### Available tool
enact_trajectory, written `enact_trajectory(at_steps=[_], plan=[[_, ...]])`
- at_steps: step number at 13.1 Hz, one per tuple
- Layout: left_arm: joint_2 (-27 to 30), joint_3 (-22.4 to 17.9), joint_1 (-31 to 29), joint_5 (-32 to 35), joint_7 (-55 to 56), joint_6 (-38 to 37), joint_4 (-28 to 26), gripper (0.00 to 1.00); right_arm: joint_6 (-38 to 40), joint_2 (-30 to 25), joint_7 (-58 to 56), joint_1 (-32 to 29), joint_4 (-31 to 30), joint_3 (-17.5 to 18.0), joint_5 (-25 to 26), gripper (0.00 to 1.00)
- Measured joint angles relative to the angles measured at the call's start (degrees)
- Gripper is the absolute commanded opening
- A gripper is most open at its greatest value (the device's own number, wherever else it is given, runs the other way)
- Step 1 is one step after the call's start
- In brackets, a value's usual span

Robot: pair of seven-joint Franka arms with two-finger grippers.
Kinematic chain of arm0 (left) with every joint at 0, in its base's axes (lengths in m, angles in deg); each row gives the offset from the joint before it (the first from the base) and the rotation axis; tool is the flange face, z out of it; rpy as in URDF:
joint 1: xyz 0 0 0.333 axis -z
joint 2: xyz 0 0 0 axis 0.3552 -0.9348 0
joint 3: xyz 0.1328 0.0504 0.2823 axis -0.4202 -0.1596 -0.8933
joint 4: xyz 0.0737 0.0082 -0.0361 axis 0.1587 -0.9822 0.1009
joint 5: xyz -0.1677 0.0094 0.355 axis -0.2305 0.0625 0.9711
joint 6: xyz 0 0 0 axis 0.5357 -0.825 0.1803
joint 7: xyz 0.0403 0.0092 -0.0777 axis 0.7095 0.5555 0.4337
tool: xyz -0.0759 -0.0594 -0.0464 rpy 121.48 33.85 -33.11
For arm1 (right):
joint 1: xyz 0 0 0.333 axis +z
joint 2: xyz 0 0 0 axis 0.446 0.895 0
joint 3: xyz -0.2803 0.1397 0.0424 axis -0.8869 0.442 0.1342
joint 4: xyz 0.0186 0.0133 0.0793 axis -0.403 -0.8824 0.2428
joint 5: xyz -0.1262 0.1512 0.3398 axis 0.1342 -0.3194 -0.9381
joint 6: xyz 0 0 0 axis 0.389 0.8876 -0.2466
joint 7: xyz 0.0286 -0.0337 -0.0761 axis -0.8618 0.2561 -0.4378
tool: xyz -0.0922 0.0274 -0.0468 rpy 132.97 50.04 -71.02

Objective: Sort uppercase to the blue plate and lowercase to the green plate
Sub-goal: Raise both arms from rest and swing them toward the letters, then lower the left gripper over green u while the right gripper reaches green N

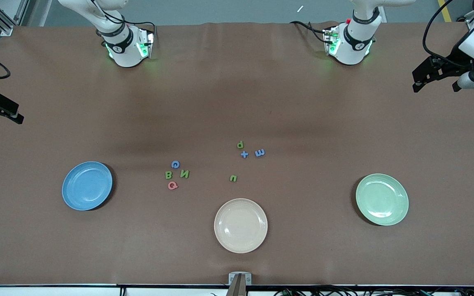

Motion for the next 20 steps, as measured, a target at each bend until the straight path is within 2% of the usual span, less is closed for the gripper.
enact_trajectory(at_steps=[6,9,15,20], plan=[[-0.76,-0.03,0.02,0.00,-0.03,-0.60,0.40,1.00,0.26,0.06,0.00,0.00,-0.10,0.00,0.00,1.00],[-4.46,0.28,1.15,-0.43,-0.05,-0.06,0.92,1.00,0.20,0.50,0.00,0.00,-0.22,0.00,0.00,1.00],[-17.88,2.56,9.52,-1.11,12.26,13.31,1.17,1.00,0.35,1.58,-0.40,1.47,-0.45,0.71,-0.26,1.00],[-28.71,2.82,16.69,-1.08,13.22,29.42,1.74,0.99,-0.94,8.35,-0.27,6.78,-0.78,1.15,-0.29,1.00]])
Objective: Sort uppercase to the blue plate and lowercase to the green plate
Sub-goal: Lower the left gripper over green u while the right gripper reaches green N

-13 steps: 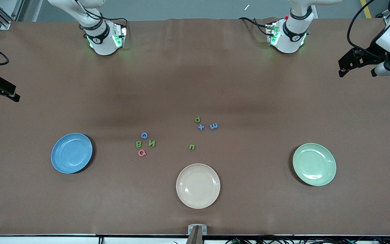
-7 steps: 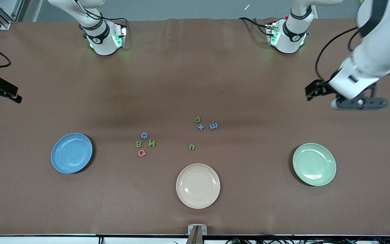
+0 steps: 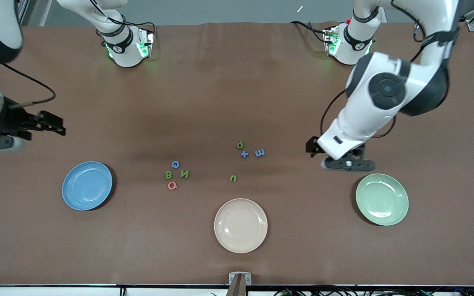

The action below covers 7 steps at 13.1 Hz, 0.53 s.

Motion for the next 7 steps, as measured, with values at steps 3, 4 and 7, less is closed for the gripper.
enact_trajectory(at_steps=[3,4,7], plan=[[-7.40,0.02,4.60,0.21,0.08,2.64,5.05,0.88,-2.24,4.13,8.65,4.32,-0.11,0.11,-0.08,1.00],[-10.33,-0.01,5.95,0.29,0.09,3.03,7.81,0.87,-3.17,5.47,12.75,6.02,-0.14,0.14,-0.08,1.00],[-18.04,-0.17,9.20,0.40,2.57,9.69,13.08,0.76,-6.08,9.05,22.60,10.28,-0.21,0.17,-0.16,1.00]])
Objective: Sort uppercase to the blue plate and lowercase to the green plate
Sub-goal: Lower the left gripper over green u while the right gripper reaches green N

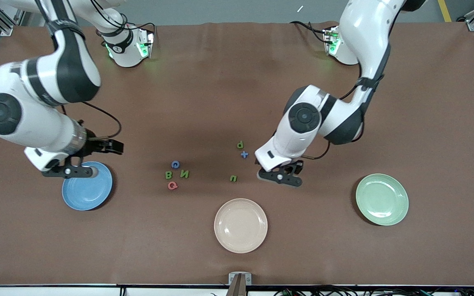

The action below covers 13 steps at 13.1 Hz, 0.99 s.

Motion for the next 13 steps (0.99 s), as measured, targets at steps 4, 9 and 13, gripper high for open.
enact_trajectory(at_steps=[4,9,13], plan=[[-7.36,-0.12,4.04,0.03,7.17,10.77,1.21,0.62,-5.41,3.19,9.60,4.73,-1.07,0.05,-0.42,1.00],[-11.92,-4.23,9.56,0.11,9.25,14.89,1.87,0.59,-15.08,3.93,14.88,6.96,-6.97,0.02,-4.14,1.00],[-13.48,-5.78,11.31,0.11,10.25,18.58,2.17,0.60,-26.27,3.99,20.72,10.83,-14.35,0.03,-4.48,1.00]])
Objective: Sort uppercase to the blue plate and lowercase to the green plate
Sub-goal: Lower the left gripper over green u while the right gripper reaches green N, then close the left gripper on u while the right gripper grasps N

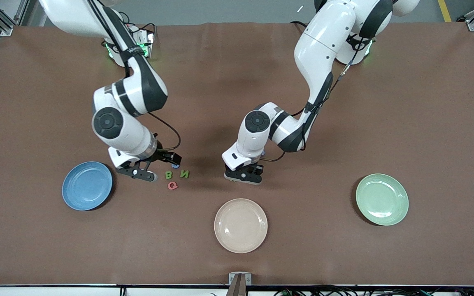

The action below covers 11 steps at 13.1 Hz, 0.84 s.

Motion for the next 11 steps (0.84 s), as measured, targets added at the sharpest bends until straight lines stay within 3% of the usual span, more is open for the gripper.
enact_trajectory(at_steps=[3,7,11], plan=[[-1.63,-0.02,0.31,0.00,0.01,3.66,0.16,0.59,-9.58,1.37,4.23,3.32,-5.25,0.01,0.00,1.00],[-3.17,-0.48,1.34,0.01,2.23,4.11,1.82,0.59,-18.37,7.24,4.53,4.83,-6.26,-0.06,0.18,1.00],[-4.17,-2.00,2.93,0.01,3.26,4.58,2.36,0.59,-22.63,12.17,4.28,5.05,-4.67,-0.62,6.00,0.99]])
